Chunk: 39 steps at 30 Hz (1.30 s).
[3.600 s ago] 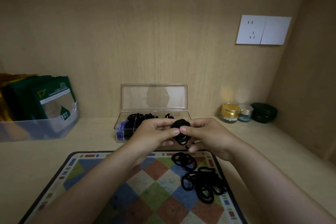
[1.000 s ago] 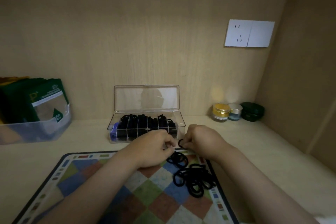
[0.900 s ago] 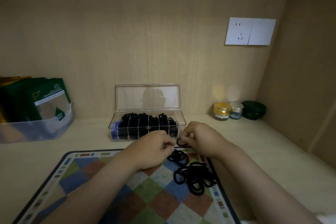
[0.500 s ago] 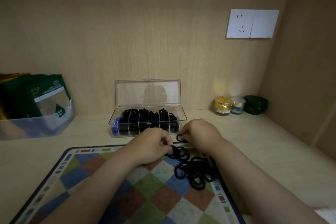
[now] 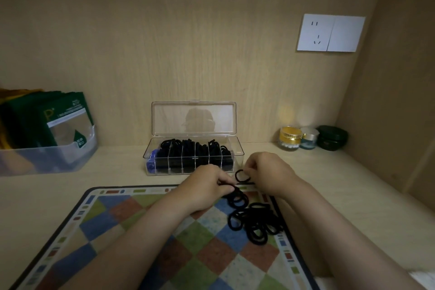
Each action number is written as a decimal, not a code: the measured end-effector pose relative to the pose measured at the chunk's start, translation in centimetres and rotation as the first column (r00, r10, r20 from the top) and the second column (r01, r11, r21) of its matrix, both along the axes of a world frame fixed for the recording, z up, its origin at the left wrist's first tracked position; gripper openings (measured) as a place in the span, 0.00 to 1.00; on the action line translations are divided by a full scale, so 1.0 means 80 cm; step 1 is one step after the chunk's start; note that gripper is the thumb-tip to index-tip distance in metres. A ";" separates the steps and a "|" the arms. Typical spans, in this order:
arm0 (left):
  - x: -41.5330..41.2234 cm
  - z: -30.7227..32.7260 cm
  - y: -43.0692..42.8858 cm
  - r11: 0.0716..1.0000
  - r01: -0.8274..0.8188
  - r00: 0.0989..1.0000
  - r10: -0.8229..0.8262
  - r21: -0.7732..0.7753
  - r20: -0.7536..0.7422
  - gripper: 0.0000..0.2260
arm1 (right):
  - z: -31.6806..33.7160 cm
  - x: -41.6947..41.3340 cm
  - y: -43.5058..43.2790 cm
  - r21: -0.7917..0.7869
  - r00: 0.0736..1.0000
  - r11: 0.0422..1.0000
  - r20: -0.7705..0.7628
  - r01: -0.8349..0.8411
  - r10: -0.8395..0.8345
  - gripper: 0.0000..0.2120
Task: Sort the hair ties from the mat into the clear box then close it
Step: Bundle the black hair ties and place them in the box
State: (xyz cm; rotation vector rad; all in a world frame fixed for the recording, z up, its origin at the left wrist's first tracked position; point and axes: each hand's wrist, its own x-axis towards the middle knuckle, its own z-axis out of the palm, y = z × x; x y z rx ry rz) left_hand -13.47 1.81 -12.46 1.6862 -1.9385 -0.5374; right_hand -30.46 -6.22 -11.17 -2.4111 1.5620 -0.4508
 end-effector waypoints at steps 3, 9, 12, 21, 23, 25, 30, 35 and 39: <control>-0.004 0.001 -0.001 1.000 0.001 0.998 0.000 -0.026 0.068 0.09 | 0.017 -0.017 0.003 0.063 0.954 0.985 0.265 -0.162 0.140 0.05; 0.010 0.004 -0.002 0.997 -0.072 0.997 0.072 0.013 0.008 0.04 | 0.028 -0.030 0.015 0.361 0.870 0.827 0.410 -0.431 0.274 0.08; 0.026 0.009 0.002 0.993 -0.108 0.988 0.112 0.039 -0.109 0.04 | 0.029 -0.026 0.020 0.383 0.858 0.791 0.397 -0.478 0.326 0.08; 0.042 0.019 0.016 0.983 -0.101 0.995 0.097 0.152 0.033 0.13 | 0.013 0.006 0.029 0.210 0.917 0.892 0.105 -0.399 0.385 0.07; 0.040 0.019 0.017 0.980 -0.104 0.993 0.094 0.170 0.068 0.14 | 0.014 0.007 0.029 0.197 0.908 0.886 0.086 -0.420 0.411 0.05; 0.038 0.020 0.019 0.985 -0.098 0.995 0.094 0.139 0.036 0.14 | 0.021 0.001 0.026 0.237 0.905 0.874 0.136 -0.424 0.402 0.04; 0.031 0.018 0.022 0.988 -0.100 0.977 0.120 0.115 -0.179 0.11 | 0.047 -0.041 0.018 0.419 0.874 0.771 0.310 -0.479 0.375 0.07; 0.016 0.016 0.021 0.989 -0.070 0.964 0.100 0.128 -0.247 0.13 | 0.049 -0.057 0.016 0.526 0.881 0.717 0.155 -0.456 0.447 0.14; 0.010 0.014 0.022 0.991 -0.073 0.968 0.098 0.115 -0.230 0.12 | 0.045 -0.044 0.023 0.504 0.889 0.765 0.010 -0.400 0.458 0.16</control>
